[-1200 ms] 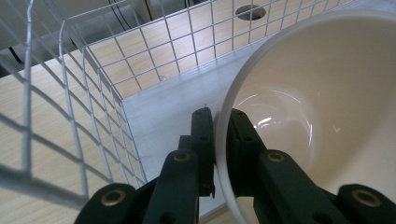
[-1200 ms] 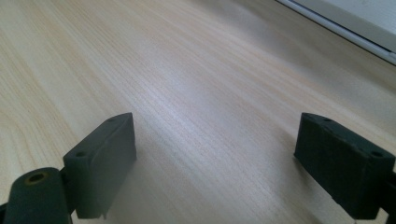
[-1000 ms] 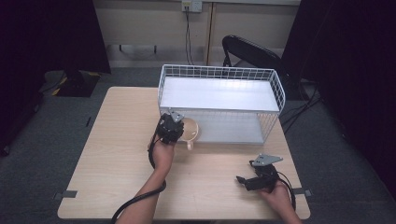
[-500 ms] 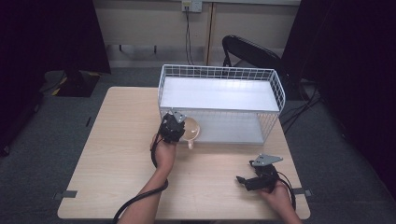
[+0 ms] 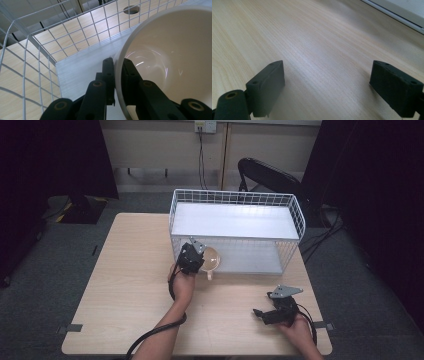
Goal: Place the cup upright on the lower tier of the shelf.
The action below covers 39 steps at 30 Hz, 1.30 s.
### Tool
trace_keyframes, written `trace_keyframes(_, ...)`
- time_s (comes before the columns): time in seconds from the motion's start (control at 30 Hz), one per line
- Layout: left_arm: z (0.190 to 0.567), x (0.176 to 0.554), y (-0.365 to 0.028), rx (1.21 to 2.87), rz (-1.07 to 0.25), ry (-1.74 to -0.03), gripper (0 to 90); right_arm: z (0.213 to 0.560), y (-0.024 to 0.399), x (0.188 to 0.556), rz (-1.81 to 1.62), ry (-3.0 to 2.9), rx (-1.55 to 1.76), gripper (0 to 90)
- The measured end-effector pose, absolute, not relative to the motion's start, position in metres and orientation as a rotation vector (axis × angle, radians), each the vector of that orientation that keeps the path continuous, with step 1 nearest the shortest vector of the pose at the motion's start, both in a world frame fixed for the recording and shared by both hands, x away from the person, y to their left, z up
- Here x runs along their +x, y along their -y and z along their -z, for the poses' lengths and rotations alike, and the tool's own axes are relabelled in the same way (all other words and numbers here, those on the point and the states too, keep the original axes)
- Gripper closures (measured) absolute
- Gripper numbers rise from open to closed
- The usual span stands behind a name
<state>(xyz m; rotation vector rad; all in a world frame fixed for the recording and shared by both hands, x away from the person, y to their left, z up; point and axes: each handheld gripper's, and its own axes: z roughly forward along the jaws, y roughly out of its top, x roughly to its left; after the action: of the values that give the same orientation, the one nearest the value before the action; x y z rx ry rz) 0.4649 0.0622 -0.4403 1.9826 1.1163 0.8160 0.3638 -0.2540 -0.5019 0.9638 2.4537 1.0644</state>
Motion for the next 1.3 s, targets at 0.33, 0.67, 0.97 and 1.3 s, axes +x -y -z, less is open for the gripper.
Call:
trace_keyframes(0.33,0.4426,0.4640,-0.0583,1.987,-0.845,-1.101,82.8,0.5019,0.2540,0.3638,-1.064,-2.453,0.964,11.9)
trace_keyframes(0.67,0.4450,0.4651,-0.0587,1.961,-0.845,-1.120,82.5,0.5019,0.2542,0.3636,-1.066,-2.454,0.961,11.9)
trace_keyframes(0.97,0.4464,0.4646,-0.0608,1.947,-0.837,-1.133,81.0,0.5020,0.2543,0.3636,-1.065,-2.455,0.959,11.9)
trace_keyframes(1.3,0.4466,0.4655,-0.0641,1.927,-0.847,-1.134,66.5,0.5020,0.2543,0.3635,-1.065,-2.454,0.959,11.9)
